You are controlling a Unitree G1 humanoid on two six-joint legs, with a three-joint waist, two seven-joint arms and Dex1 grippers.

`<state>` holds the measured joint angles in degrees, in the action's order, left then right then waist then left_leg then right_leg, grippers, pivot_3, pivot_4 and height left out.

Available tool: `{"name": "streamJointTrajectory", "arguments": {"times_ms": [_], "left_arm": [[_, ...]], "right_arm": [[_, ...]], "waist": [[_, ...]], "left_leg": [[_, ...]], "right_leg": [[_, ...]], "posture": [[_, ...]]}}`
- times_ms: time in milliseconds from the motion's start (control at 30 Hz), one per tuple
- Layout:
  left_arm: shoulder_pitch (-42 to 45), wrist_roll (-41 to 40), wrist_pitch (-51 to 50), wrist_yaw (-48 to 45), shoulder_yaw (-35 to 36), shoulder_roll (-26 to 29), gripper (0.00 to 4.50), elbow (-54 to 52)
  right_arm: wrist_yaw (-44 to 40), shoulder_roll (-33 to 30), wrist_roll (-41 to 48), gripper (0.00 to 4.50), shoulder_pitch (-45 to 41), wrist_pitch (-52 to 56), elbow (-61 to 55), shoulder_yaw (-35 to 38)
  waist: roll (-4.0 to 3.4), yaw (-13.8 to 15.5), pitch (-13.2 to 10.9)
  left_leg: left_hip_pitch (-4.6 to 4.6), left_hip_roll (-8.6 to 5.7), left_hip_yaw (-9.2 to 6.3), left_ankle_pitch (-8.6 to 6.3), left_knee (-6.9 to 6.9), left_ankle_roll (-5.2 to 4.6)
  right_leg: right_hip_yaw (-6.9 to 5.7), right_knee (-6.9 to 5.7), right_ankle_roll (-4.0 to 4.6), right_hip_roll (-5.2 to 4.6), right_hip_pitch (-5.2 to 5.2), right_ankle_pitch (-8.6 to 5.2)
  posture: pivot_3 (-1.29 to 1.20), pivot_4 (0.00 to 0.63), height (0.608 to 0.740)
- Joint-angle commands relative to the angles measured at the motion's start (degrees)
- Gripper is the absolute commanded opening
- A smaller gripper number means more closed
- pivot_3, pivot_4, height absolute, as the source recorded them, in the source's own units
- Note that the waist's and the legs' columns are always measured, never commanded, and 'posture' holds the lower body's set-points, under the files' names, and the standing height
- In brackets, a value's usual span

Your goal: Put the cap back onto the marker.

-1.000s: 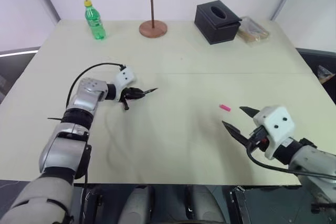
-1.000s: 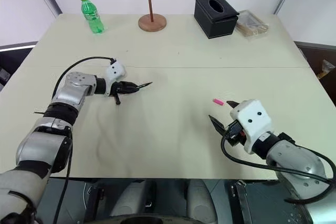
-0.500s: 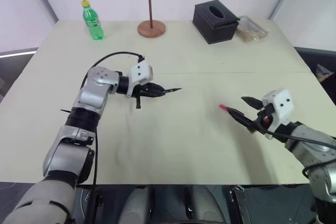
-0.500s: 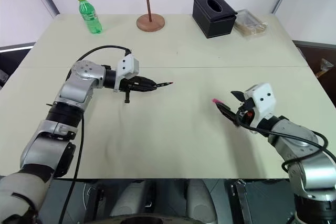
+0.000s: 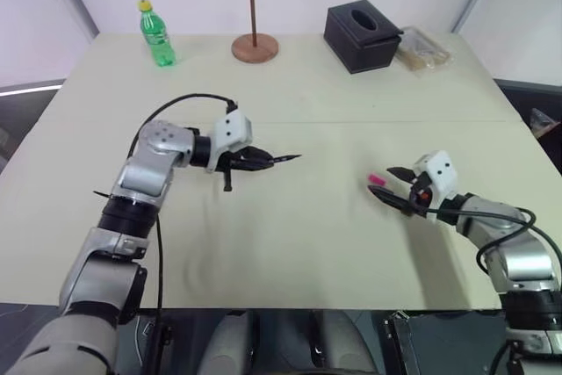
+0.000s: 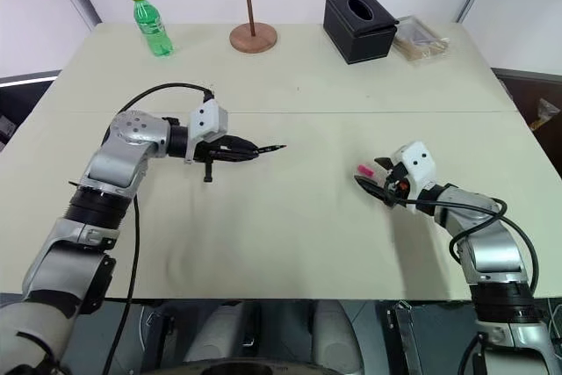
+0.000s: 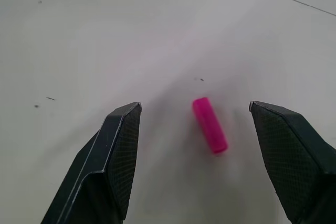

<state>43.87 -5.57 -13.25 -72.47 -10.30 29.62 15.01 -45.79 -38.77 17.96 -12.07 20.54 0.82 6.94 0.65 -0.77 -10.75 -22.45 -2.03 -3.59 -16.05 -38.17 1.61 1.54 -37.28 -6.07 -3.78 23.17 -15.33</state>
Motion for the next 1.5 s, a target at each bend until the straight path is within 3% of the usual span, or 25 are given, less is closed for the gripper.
{"name": "streamJointTrajectory", "arguments": {"times_ms": [33, 1000, 1233, 1400, 1500], "left_arm": [[-0.64, -1.42, -0.52, 0.96, 1.1, 1.12, 0.62, -3.47], [-3.43, -3.43, -2.28, 2.98, 0.65, 4.15, 0.62, -8.08], [-3.01, -3.33, -2.04, 2.95, 0.34, 3.78, 0.55, -7.64], [-2.29, -3.12, -1.6, 2.72, -0.07, 3.37, 0.55, -6.69], [-1.91, -2.92, -0.6, 2.31, -0.58, 2.87, 0.55, -5.63]], "right_arm": [[-1.8, -0.87, -1.11, 3.36, -1.11, -2.8, 2.09, -0.22], [-4.4, 1.79, -4.53, 3.36, -5.87, -7.68, 12.34, -3.26], [-4.22, 1.55, -4.38, 0.02, -4.71, -7.69, 11.63, -3.02], [-3.41, 1.16, -4.53, 0.02, -4.15, -7.22, 10.42, -2.73], [-2.23, 0.07, -4.53, 0.02, -1.9, -5.61, 3.82, -2.25]], "waist": [[0.0, -0.01, 0.0], [-0.01, -0.12, 0.0], [-0.01, -0.07, 0.0], [-0.01, -0.05, 0.0], [-0.01, 0.12, 0.0]], "left_leg": [[0.0, 0.0, 0.0, 0.0, 0.0, 0.0], [0.01, 0.0, 0.01, 0.0, 0.0, 0.01], [0.01, 0.0, 0.01, 0.0, 0.0, 0.01], [0.01, 0.0, 0.01, 0.0, 0.0, 0.01], [0.01, 0.0, 0.01, 0.0, 0.0, 0.01]], "right_leg": [[0.0, 0.0, 0.0, 0.0, 0.0, 0.0], [0.01, -0.01, 0.0, 0.0, 0.01, 0.0], [0.01, -0.01, 0.0, -0.01, 0.0, 0.0], [0.01, -0.01, 0.0, -0.01, 0.0, 0.0], [0.01, -0.01, 0.0, -0.01, 0.0, 0.0]], "posture": [[0.0, 0.15, 0.74], [0.0, 0.15, 0.74], [0.0, 0.15, 0.74], [0.0, 0.15, 0.74], [0.0, 0.15, 0.74]]}}
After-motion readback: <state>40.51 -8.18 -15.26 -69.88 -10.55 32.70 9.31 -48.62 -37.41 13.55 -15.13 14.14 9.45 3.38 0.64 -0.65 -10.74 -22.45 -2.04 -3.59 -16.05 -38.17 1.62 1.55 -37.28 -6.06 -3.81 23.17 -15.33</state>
